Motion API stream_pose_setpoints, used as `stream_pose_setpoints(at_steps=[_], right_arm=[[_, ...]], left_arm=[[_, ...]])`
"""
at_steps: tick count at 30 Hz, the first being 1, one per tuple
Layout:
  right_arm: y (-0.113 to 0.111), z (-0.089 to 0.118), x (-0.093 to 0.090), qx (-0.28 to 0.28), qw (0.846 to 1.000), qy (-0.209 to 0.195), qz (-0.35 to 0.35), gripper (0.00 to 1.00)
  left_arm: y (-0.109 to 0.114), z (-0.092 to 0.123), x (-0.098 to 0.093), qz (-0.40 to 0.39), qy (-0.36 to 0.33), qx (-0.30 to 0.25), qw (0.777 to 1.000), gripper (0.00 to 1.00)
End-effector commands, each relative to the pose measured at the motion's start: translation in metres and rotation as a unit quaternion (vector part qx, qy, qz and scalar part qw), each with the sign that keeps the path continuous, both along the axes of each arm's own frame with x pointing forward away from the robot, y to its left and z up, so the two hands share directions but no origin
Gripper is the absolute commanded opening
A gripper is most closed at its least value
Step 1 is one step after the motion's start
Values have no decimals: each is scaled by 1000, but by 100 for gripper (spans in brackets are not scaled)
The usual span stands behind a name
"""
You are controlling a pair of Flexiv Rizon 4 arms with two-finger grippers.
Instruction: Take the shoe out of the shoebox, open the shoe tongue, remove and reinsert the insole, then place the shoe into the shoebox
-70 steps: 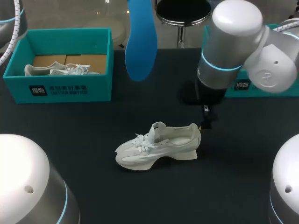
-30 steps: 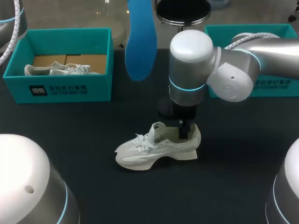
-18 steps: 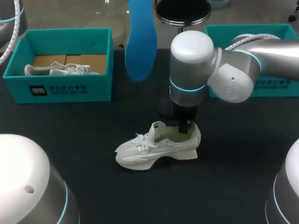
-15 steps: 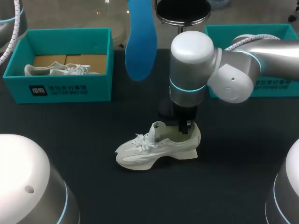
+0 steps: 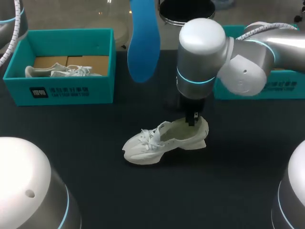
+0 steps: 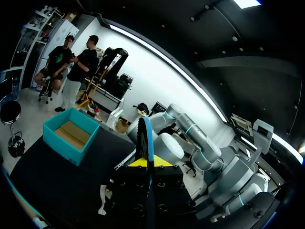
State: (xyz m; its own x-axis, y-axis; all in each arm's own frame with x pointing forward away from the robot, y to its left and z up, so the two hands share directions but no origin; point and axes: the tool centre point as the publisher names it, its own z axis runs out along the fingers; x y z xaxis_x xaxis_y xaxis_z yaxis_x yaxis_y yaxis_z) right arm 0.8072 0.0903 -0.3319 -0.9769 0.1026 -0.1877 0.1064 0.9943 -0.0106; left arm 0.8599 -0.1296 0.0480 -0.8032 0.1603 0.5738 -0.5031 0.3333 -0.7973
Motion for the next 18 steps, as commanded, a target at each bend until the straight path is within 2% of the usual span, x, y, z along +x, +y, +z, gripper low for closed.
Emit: stream_pose_setpoints(at_steps=[1, 6, 8, 11, 18], right_arm=[[-20, 47, -6, 15, 1000, -2, 6, 0], [-28, 63, -3, 17, 1000, 8, 22, 0], [-29, 65, -2, 24, 999, 11, 26, 0], [-27, 64, 2, 34, 997, 42, 51, 0], [-27, 64, 2, 34, 997, 42, 51, 0]], left_arm=[[0, 0, 1, -1, 0, 0, 1000, 0], [0, 0, 1, -1, 0, 0, 1000, 0], [0, 0, 1, -1, 0, 0, 1000, 0], [0, 0, 1, -1, 0, 0, 1000, 0], [0, 0, 1, -1, 0, 0, 1000, 0]])
